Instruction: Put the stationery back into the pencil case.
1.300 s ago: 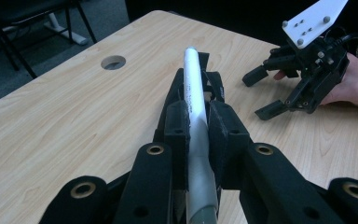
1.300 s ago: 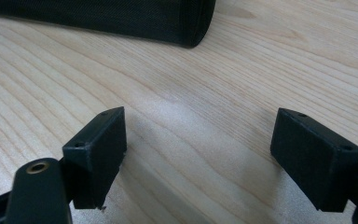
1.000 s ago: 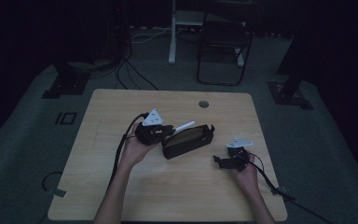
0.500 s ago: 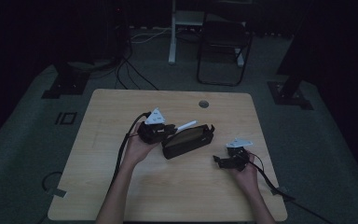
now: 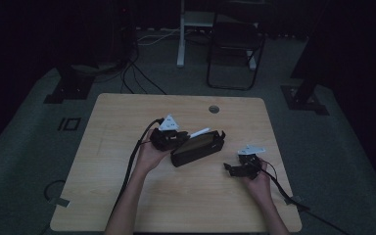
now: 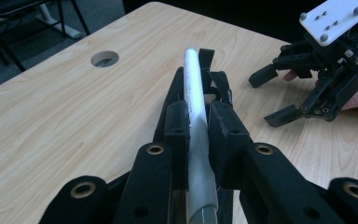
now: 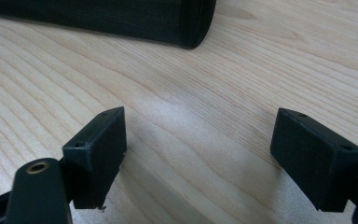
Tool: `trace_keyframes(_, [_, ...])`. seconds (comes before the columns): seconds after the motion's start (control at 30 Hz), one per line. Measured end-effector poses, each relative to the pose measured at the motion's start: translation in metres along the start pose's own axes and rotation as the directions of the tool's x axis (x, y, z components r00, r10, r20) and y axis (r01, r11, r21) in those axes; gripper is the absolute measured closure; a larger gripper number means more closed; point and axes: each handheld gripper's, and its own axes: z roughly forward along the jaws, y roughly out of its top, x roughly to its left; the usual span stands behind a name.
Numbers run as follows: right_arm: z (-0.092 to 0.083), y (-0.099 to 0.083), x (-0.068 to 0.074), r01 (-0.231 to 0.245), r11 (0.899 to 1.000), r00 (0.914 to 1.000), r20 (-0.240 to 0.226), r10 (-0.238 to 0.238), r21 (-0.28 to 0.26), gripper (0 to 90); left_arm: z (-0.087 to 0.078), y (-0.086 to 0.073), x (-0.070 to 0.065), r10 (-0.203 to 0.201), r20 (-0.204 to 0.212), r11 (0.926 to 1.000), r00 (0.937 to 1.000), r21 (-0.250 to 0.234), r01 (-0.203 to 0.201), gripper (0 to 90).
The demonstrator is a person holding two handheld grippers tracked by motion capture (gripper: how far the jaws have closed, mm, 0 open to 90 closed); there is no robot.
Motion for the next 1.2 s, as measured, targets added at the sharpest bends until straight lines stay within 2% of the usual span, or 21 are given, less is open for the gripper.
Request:
trace_keyframes(0.5, [0.0,0.0,0.0,0.001,1.0,1.0,0.0,-0.001,0.001,18.3,0.025,-0.006,-0.002,-0.003,0.022,0.9982,0.9998,0.059,0.002,78.8])
trace_keyframes(1.0, [0.0,0.0,0.0,0.001,1.0,1.0,0.0,-0.001,0.0,18.2,0.048,-0.008,-0.003,-0.016,0.017,0.9948,0.9997,0.101,0.014,78.2])
trace_keyframes(1.03, [0.0,0.0,0.0,0.0,1.0,1.0,0.0,0.0,0.001,18.2,0.048,-0.008,-0.003,-0.019,0.011,0.9951,0.9998,0.098,0.018,75.4])
trace_keyframes(1.07, [0.0,0.0,0.0,0.0,1.0,1.0,0.0,0.0,0.001,18.2,0.048,-0.008,-0.003,-0.019,0.011,0.9951,0.9998,0.098,0.018,68.0])
trace_keyframes(1.1, [0.0,0.0,0.0,0.0,1.0,1.0,0.0,0.0,0.001,18.2,0.048,-0.007,-0.003,-0.03,0.0,0.9955,0.9995,0.09,0.03,68.0])
trace_keyframes(1.13, [0.0,0.0,0.0,0.0,1.0,1.0,0.0,0.0,0.001,18.3,0.047,-0.007,-0.003,-0.028,-0.011,0.9956,0.9996,0.089,0.029,59.1])
trace_keyframes(1.2, [0.0,0.0,0.0,0.001,1.0,1.0,0.0,-0.001,0.0,18.2,0.043,-0.006,-0.002,-0.031,-0.024,0.996,0.9992,0.083,0.033,55.6])
